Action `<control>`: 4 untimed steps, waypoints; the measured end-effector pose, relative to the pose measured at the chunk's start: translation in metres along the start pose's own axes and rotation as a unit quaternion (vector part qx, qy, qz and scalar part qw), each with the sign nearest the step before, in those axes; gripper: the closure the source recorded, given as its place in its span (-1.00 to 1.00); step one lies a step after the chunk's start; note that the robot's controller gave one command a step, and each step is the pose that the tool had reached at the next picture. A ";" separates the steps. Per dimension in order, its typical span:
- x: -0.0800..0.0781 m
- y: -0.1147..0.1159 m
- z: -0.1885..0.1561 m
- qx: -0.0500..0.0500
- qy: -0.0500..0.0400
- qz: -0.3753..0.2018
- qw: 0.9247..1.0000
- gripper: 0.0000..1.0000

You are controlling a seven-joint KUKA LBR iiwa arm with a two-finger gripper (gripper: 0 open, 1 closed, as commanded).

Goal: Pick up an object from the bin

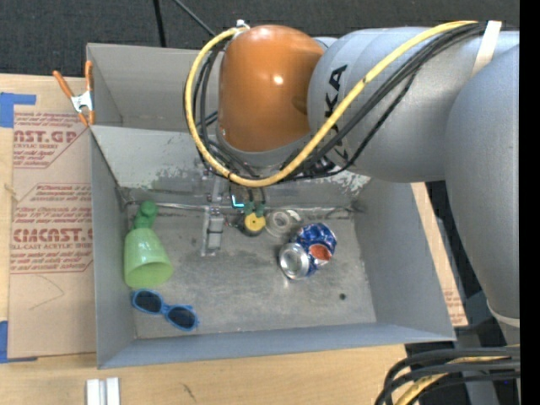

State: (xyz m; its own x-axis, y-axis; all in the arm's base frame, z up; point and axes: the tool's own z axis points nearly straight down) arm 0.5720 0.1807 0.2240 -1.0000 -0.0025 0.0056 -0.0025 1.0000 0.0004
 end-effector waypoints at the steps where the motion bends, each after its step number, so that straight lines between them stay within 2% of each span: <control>1: -0.009 0.024 0.147 0.001 -0.001 -0.125 0.992 -1.00; 2: 0.054 0.060 0.151 0.001 -0.008 -0.263 0.965 -1.00; 3: 0.056 0.057 0.153 0.003 -0.004 -0.262 0.965 1.00; 4: 0.067 0.052 0.017 0.000 -0.008 -0.274 0.962 1.00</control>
Offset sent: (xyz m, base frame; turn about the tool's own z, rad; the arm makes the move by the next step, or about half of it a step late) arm 0.0094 0.0239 -0.1425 -0.2501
